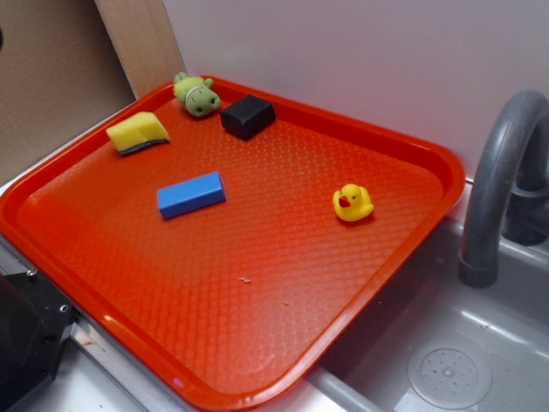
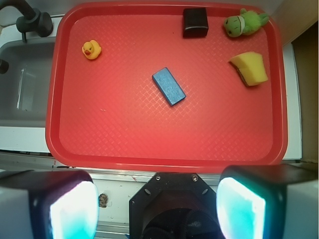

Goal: Grab the blue block.

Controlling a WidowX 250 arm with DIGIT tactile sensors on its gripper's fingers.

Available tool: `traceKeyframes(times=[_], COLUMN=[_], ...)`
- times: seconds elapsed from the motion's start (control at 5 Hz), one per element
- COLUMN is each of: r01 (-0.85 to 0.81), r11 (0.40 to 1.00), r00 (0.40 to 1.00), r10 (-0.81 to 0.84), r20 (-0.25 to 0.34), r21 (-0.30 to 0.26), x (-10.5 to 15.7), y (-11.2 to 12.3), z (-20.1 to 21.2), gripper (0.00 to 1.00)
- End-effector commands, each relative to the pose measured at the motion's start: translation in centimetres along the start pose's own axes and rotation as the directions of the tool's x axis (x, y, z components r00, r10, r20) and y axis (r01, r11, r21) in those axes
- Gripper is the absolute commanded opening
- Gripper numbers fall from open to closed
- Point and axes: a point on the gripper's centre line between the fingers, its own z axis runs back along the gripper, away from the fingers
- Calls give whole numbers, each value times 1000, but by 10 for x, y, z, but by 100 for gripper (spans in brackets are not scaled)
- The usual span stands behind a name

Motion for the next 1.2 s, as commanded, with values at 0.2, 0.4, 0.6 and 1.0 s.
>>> traceKeyframes(times=[0.2,0.4,0.6,1.0], r01=[79,153,272,415], r11=[997,987,958,895], r00=[997,988,961,908], r10=[-79,-154,-276,-420], r20=[3,15,31,-3], r21=[6,42,96,163], x=[18,50,75,98], y=[0,-1,-2,6], z=[-7,-15,-27,-94], gripper=[100,100,100,100])
